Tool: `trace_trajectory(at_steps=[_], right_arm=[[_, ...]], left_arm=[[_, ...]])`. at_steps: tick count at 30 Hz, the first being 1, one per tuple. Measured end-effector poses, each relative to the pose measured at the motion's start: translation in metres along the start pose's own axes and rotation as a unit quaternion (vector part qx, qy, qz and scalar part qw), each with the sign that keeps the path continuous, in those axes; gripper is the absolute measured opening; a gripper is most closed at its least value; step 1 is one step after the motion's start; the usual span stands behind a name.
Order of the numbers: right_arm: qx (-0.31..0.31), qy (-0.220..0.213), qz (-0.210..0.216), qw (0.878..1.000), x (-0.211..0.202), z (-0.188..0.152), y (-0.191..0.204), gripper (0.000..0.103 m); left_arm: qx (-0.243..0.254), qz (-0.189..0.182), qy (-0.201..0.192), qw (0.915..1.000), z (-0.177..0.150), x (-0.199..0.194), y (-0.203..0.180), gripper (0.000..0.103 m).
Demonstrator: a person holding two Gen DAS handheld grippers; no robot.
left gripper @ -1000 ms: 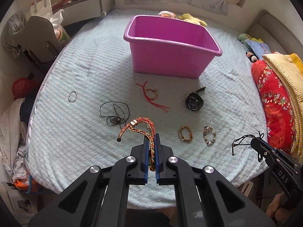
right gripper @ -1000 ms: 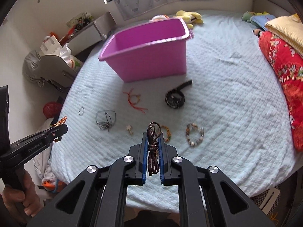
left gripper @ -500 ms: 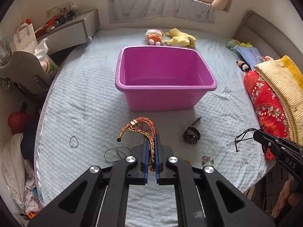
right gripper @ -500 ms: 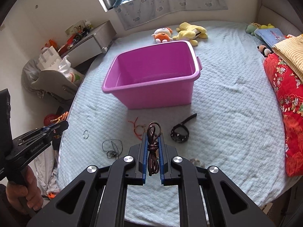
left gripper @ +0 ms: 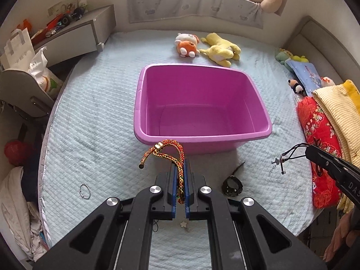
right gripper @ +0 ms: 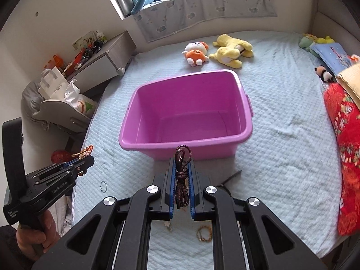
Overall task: Organize jewelry
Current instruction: 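Hold the orange bracelet and brown cord with both tools above the basin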
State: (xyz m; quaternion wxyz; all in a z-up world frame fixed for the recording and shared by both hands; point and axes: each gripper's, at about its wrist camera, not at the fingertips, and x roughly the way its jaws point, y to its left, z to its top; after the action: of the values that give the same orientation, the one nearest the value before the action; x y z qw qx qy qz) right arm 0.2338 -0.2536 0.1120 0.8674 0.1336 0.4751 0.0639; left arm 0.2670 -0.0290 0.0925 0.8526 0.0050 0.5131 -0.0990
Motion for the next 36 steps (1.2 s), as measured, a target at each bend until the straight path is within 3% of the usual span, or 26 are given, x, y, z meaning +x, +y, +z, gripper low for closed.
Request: trace_trajectory(at_steps=[11, 18, 25, 36], right_arm=[[-0.037, 0.012, 0.041, 0.998, 0.063, 0.094, 0.000, 0.010], [-0.038, 0.033, 0.046, 0.998, 0.116, 0.128, -0.001, 0.010], [-0.033, 0.055, 0.037, 0.997, 0.161, 0.144, -0.009, 0.010], [-0.004, 0.102, 0.019, 0.995, 0.227, 0.141, -0.030, 0.010]], left_arm=[[-0.010, 0.032, 0.000, 0.9995, 0.084, 0.040, -0.004, 0.006], [-0.019, 0.041, 0.014, 0.9989, 0.125, 0.086, -0.005, 0.006], [-0.038, 0.047, 0.040, 0.9974, 0.146, 0.138, -0.001, 0.006], [-0.038, 0.055, 0.091, 0.9936, 0.149, 0.204, 0.005, 0.006]])
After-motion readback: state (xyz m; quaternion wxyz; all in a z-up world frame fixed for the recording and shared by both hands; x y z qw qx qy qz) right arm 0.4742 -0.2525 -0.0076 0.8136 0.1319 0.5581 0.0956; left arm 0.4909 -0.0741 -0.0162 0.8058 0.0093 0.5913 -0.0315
